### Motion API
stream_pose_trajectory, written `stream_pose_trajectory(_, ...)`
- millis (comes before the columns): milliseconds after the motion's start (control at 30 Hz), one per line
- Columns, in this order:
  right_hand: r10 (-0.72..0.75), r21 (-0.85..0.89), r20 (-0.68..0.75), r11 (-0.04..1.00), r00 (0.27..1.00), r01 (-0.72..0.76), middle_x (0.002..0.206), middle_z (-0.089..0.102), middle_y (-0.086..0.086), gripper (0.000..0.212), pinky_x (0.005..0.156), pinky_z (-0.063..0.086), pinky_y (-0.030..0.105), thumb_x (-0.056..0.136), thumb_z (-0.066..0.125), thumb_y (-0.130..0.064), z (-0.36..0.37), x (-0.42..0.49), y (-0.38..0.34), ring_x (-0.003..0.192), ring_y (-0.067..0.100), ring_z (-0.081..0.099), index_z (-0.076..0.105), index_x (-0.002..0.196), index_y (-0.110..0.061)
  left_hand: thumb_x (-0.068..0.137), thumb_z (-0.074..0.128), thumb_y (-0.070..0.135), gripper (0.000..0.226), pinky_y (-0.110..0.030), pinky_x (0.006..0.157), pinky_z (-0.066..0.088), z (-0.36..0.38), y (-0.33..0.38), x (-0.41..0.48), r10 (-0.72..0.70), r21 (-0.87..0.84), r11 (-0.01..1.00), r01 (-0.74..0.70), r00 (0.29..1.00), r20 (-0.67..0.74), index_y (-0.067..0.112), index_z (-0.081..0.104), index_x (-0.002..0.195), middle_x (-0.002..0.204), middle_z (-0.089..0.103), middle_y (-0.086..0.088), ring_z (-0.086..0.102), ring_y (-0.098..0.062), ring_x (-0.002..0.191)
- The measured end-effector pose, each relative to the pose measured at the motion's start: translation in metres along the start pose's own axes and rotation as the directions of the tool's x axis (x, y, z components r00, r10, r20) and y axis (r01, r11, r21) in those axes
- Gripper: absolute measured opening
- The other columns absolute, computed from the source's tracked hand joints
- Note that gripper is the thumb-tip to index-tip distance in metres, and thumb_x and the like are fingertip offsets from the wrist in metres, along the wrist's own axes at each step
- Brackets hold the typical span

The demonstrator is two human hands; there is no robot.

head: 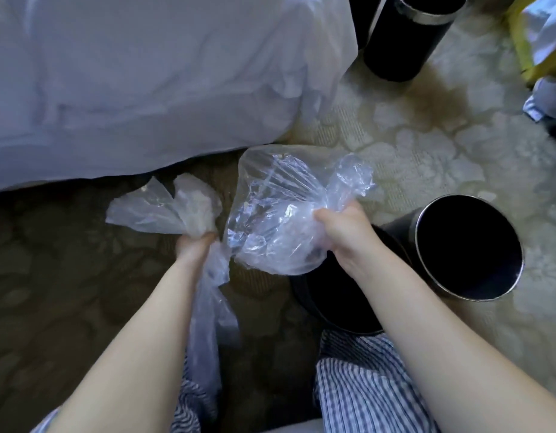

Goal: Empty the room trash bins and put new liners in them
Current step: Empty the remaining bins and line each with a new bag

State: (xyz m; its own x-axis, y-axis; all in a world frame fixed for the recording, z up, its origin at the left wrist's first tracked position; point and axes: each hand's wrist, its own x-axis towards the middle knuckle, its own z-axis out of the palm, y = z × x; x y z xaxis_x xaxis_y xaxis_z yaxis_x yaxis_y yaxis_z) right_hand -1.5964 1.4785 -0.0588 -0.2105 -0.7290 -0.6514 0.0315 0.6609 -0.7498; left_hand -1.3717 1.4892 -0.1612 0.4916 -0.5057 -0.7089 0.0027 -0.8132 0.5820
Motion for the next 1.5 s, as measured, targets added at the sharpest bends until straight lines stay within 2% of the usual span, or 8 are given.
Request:
stream_pose_trajectory(300, 0.008, -0.118, -0.018, 0.993, 1.000, -0.010, 0.114, 0.056, 0.004, 0.050, 0.087, 0.048, 0.032, 0.087, 0.049, 0.002, -0.009, -0.015, 0.007, 0.101, 0.021, 0.056, 0.041, 0.135, -0.012, 0.086, 0.062, 0.028, 0.061, -0.041, 0.088, 0.047, -0.006, -0.005, -0.025, -0.063, -0.042, 0.997, 0.065, 0.997, 0.035, 0.001, 0.040, 0.136, 0.126, 0.056, -0.016, 0.057, -0.034, 0.110)
stream_pose_trajectory(500, 0.015, -0.165, -0.047, 0.986, 0.999, -0.023, 0.127, 0.055, 0.008, 0.055, 0.097, 0.048, 0.041, 0.085, 0.052, -0.003, -0.034, -0.067, 0.011, 0.109, 0.025, 0.056, 0.041, 0.138, -0.012, 0.096, 0.050, 0.028, 0.045, -0.030, 0.087, 0.039, -0.006, 0.014, -0.124, 0.185, 0.107, 0.974, -0.201, 0.972, 0.145, 0.008, 0.043, 0.136, 0.134, 0.049, -0.012, 0.049, -0.023, 0.117)
stream_pose_trajectory(767, -0.092, -0.044, -0.030, 0.995, 0.995, 0.091, 0.126, 0.053, 0.010, 0.055, 0.099, 0.046, 0.043, 0.088, 0.054, -0.002, -0.065, -0.168, -0.013, 0.112, 0.027, 0.054, 0.034, 0.140, -0.008, 0.097, 0.048, 0.036, 0.040, -0.024, 0.098, 0.037, -0.035, 0.016, -0.263, 0.566, 0.067, 0.752, -0.656, 0.695, 0.444, 0.017, 0.049, 0.132, 0.127, 0.053, 0.006, 0.048, -0.009, 0.119)
stream_pose_trajectory(900, -0.141, 0.152, 0.048, 0.980, 0.989, 0.132, 0.102, 0.054, 0.004, 0.057, 0.087, 0.048, 0.040, 0.091, 0.052, 0.002, -0.077, -0.230, -0.026, 0.103, 0.026, 0.057, 0.026, 0.141, -0.008, 0.084, 0.054, 0.056, 0.069, -0.026, 0.108, 0.028, -0.053, 0.011, -0.322, 0.600, 0.042, 0.648, -0.761, 0.544, 0.587, 0.023, 0.036, 0.141, 0.137, 0.040, 0.014, 0.034, -0.002, 0.131)
stream_pose_trajectory(1033, -0.160, 0.268, 0.154, 0.956, 0.975, 0.115, 0.117, 0.059, 0.017, 0.057, 0.075, 0.053, 0.029, 0.093, 0.052, -0.001, -0.091, -0.279, -0.028, 0.096, 0.025, 0.063, 0.026, 0.143, -0.007, 0.084, 0.063, 0.047, 0.069, -0.020, 0.101, 0.029, -0.062, 0.002, -0.375, 0.661, 0.002, 0.550, -0.835, 0.437, 0.610, 0.030, 0.027, 0.141, 0.135, 0.037, 0.014, 0.035, -0.001, 0.127)
stream_pose_trajectory(1200, -0.287, 0.380, 0.213, 0.905, 0.934, 0.191, 0.097, 0.070, 0.017, 0.021, 0.066, 0.057, 0.025, 0.095, 0.050, -0.002, -0.111, -0.315, -0.021, 0.081, 0.020, 0.070, 0.059, 0.113, -0.005, 0.087, 0.064, 0.032, 0.056, -0.030, 0.102, 0.040, -0.051, -0.007, -0.407, 0.721, -0.076, 0.595, -0.800, 0.490, 0.489, 0.016, 0.041, 0.136, 0.130, 0.052, 0.006, 0.048, -0.011, 0.123)
stream_pose_trajectory(1400, -0.406, 0.029, -0.006, 0.913, 0.914, 0.406, 0.090, 0.067, 0.029, 0.019, 0.073, 0.051, 0.037, 0.090, 0.051, 0.003, -0.128, -0.330, -0.016, 0.078, 0.028, 0.063, 0.068, 0.097, 0.005, 0.084, 0.068, 0.031, 0.010, -0.027, 0.075, 0.050, -0.049, -0.011, -0.429, 0.742, -0.138, 0.619, -0.774, 0.518, 0.426, 0.026, 0.065, 0.091, 0.084, 0.068, 0.008, 0.063, -0.006, 0.080)
stream_pose_trajectory(1500, -0.430, -0.057, 0.012, 0.901, 0.903, 0.430, 0.069, 0.071, 0.008, 0.017, 0.059, 0.054, 0.027, 0.093, 0.054, -0.005, -0.133, -0.332, -0.015, 0.063, 0.013, 0.066, 0.067, 0.097, 0.005, 0.089, 0.064, 0.016, 0.018, -0.017, 0.063, 0.046, -0.055, -0.012, -0.433, 0.745, -0.208, 0.621, -0.756, 0.486, 0.457, 0.027, 0.064, 0.075, 0.070, 0.065, 0.011, 0.057, 0.006, 0.061)
